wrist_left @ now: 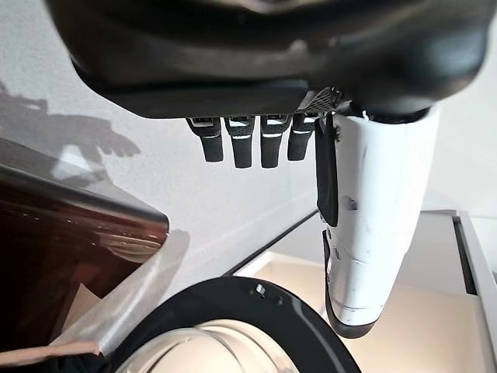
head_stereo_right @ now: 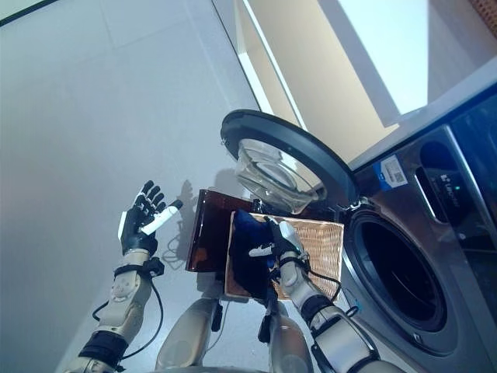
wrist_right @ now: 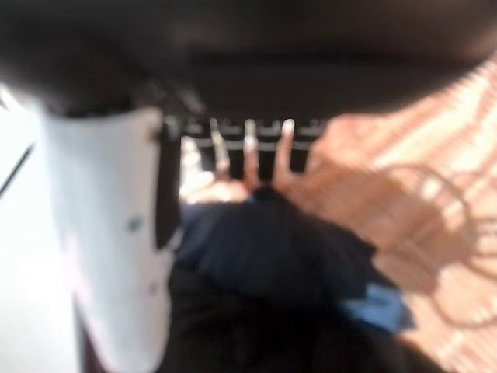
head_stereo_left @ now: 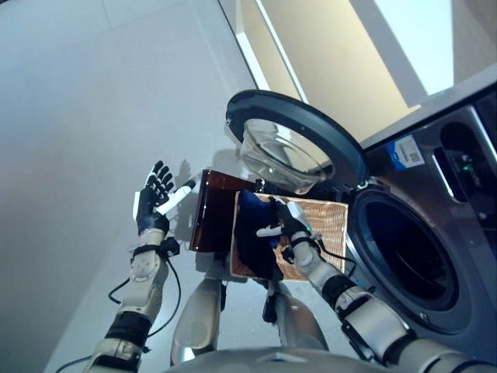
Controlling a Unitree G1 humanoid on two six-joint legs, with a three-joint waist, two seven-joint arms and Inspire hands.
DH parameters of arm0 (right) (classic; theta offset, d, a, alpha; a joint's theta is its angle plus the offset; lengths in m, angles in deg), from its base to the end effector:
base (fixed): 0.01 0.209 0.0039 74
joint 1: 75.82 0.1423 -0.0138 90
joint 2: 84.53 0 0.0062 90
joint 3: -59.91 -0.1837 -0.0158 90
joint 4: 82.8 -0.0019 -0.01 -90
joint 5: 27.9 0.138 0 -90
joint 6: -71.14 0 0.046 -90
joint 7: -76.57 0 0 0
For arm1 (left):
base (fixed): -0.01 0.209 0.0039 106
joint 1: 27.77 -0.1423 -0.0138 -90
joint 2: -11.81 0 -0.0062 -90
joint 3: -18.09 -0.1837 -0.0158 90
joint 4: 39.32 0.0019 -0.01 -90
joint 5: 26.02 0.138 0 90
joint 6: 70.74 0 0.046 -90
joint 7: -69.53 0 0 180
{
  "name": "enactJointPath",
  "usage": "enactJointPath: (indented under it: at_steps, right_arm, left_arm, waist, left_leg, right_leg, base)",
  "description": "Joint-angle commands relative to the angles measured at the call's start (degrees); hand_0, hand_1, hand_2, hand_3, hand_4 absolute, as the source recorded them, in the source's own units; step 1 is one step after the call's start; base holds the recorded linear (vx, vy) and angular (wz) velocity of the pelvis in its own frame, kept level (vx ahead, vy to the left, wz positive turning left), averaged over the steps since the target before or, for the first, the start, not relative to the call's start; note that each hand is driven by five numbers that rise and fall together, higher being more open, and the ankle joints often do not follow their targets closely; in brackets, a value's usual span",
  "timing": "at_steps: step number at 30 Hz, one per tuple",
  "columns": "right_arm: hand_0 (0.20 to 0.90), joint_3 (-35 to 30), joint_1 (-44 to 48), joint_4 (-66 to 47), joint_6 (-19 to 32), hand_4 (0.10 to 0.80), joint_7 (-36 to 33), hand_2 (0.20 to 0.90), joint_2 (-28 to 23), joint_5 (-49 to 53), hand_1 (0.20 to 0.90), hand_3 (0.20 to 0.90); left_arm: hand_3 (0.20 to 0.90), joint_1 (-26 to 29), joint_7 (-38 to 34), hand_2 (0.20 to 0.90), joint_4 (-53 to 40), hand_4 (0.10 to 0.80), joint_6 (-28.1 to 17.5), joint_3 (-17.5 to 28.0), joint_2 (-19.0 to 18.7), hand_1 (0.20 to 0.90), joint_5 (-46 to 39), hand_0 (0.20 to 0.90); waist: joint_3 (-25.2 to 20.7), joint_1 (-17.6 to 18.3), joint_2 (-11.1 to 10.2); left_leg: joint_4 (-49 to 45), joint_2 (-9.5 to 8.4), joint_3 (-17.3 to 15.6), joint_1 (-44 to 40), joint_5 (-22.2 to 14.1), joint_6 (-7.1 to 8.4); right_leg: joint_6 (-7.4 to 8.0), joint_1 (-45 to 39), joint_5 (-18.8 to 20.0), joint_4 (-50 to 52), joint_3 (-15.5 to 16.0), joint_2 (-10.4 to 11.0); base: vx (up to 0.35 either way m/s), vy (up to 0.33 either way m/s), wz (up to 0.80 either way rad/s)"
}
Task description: Pick up the clothes and place them into the washing machine
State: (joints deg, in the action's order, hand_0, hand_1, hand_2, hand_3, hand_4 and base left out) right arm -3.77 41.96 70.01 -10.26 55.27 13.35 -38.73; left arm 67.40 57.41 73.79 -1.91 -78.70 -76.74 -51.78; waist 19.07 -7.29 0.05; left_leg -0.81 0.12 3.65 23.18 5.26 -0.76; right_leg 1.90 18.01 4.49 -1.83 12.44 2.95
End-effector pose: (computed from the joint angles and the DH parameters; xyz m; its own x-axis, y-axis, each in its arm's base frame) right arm 0.2459 -0.1315 -0.0369 0.9451 -0.0196 -0.3263 -0.2002 0.7544 -0.6252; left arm 0.2109 0.1922 0.0082 0.9717 0.2364 -0.0027 -0.2336 0.9584 -0.1641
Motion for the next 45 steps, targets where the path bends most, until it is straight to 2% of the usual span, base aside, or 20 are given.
enactJointPath:
  at_steps: [1, 9, 20, 34, 40, 45]
  right_arm:
    - [0.9, 0.3, 0.0, -1.3, 2.1, 0.8, -2.0, 0.9, 2.7, 1.8, 0.9, 0.9]
    - [0.9, 0.6, 0.2, -1.1, 2.7, 0.8, -2.0, 0.9, 3.9, 3.2, 0.9, 0.9]
    - [0.9, 4.5, 0.1, -1.5, 2.9, 0.8, 0.0, 0.9, 5.1, 0.5, 0.9, 0.9]
    - [0.9, 5.6, -2.4, -0.4, 3.1, 0.8, 1.0, 0.9, 5.6, -1.6, 0.9, 0.9]
    - [0.9, 4.5, -3.2, -2.1, 3.0, 0.8, -2.1, 0.9, 3.7, -3.9, 0.9, 0.9]
    - [0.9, 2.6, -1.7, -0.6, 1.3, 0.8, -7.1, 0.9, 3.3, -5.8, 0.9, 0.9]
  left_arm:
    - [0.9, 0.1, -1.2, 0.9, -8.1, 0.8, -6.4, 1.8, -3.7, 0.9, -0.6, 0.9]
    - [0.9, 1.1, -1.5, 0.9, -8.4, 0.8, -6.5, 1.0, -3.5, 0.9, -0.6, 0.9]
    - [0.9, 2.2, -2.0, 0.9, -6.9, 0.8, -6.6, 0.8, -3.4, 0.9, -1.1, 0.9]
    - [0.9, 2.8, -2.6, 0.9, -4.3, 0.8, -6.9, 1.0, -3.3, 0.9, -0.6, 0.9]
    - [0.9, 3.4, -4.7, 0.9, 0.6, 0.8, -6.3, -0.5, -4.1, 0.9, 3.9, 0.9]
    - [0.9, 3.8, -6.5, 0.9, 1.7, 0.8, -6.4, -0.6, -3.7, 0.9, 4.3, 0.9]
  waist:
    - [-3.4, -0.5, -1.9]
    - [-2.2, -0.2, -1.8]
    - [-1.3, -0.1, -2.2]
    - [-1.6, 0.3, -3.3]
    - [-2.2, 1.1, -4.0]
    - [-2.0, 1.2, -3.9]
  left_leg:
    - [-5.8, -4.9, -1.1, 3.9, -5.1, -0.88]
    - [-6.3, -5.05, -0.7, 6.3, -4.6, -0.9]
    - [-6.1, -5.17, -0.3, 7.7, -4.2, -1.02]
    - [-5.8, -4.99, 0.3, 7.6, -4.0, -1.04]
    - [-6.2, -4.8, 0.3, 6.3, -4.5, -1.17]
    - [-6.4, -4.72, 0.1, 6.2, -4.4, -1.14]
  right_leg:
    - [3.91, 5.6, 2.0, 3.6, -2.1, 3.7]
    - [4.07, 7.6, 2.6, 3.9, -1.7, 3.9]
    - [4.13, 9.2, 3.2, 4.1, -1.0, 4.2]
    - [4.17, 8.6, 3.1, 3.7, -0.1, 4.1]
    - [4.14, 7.0, 2.9, 3.6, -0.6, 3.9]
    - [3.97, 7.1, 3.0, 3.6, -1.0, 3.6]
  base:
    - [-0.041, 0.03, 0.01]
    - [-0.025, 0.018, 0.0]
    - [0.0, 0.0, 0.0]
    - [0.001, -0.001, 0.0]
    - [0.001, -0.008, 0.0]
    - [-0.033, -0.007, -0.03]
